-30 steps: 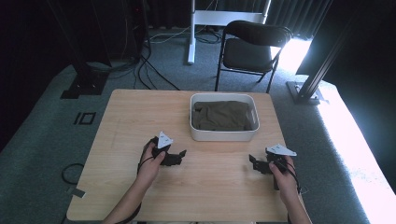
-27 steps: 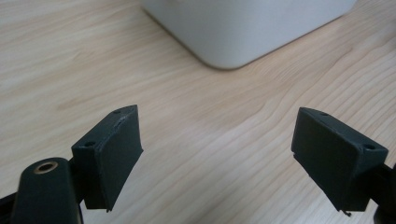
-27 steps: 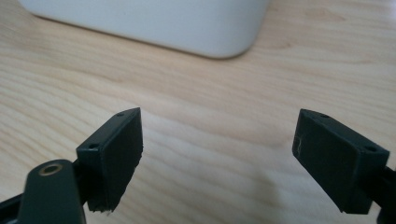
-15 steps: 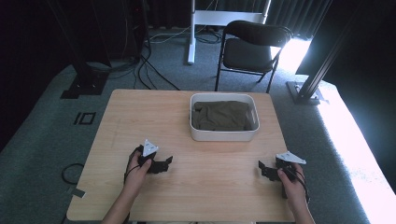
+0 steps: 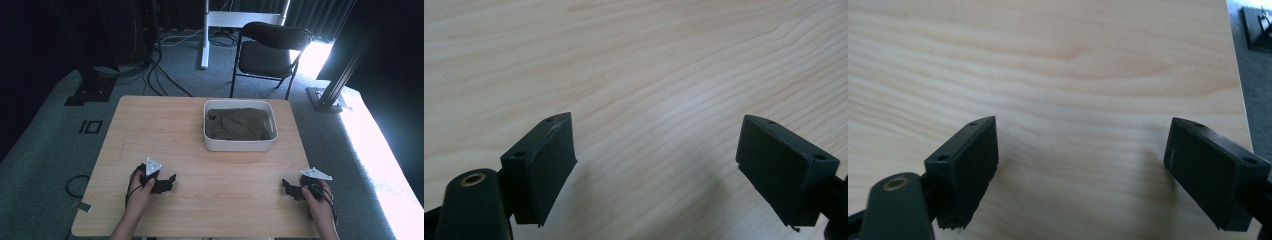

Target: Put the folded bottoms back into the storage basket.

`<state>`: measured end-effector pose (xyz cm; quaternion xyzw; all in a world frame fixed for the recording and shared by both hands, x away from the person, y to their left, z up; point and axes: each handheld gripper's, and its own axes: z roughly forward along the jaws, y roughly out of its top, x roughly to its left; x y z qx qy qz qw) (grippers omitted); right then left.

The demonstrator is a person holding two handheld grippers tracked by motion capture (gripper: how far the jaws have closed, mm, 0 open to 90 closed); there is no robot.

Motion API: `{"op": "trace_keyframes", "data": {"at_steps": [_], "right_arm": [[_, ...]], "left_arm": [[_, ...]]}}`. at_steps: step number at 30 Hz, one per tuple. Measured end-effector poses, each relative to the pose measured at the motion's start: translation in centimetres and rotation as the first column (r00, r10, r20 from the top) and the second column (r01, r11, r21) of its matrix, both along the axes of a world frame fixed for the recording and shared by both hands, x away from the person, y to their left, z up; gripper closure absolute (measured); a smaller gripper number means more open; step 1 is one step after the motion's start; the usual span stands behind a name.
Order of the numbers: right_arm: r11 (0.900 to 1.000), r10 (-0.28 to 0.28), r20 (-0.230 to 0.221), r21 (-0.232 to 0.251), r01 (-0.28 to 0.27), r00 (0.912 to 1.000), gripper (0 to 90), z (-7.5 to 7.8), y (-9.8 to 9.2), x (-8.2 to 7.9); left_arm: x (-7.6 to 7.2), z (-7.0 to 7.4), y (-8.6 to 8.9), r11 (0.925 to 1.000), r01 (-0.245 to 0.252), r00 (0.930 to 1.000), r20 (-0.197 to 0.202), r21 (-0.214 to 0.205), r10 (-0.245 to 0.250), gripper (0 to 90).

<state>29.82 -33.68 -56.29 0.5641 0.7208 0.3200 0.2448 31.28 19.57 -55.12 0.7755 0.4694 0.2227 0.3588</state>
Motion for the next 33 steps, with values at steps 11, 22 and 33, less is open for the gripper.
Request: {"op": "trace_keyframes", "data": {"at_steps": [11, 22, 33], "right_arm": [[1.0, -0.003, -0.005, 0.007, 0.003, 1.0, 13.2, 0.0, -0.1, 0.1], [1.0, -0.006, -0.005, 0.004, 0.006, 1.0, 12.2, 0.0, 0.1, 0.2], [1.0, -0.005, -0.006, 0.005, 0.005, 1.0, 12.0, 0.0, 0.1, 0.2]], "left_arm": [[-1.0, -0.2, 1.9, 0.9926, -0.115, 0.9932, -0.012, 0.037, 0.116, 17.5], [-0.5, -0.4, 2.1, 0.9746, -0.217, 0.9721, -0.079, 0.056, 0.221, 3.7], [-0.3, -0.5, 1.9, 0.9693, -0.239, 0.9664, -0.083, 0.057, 0.243, 2.5]]}}
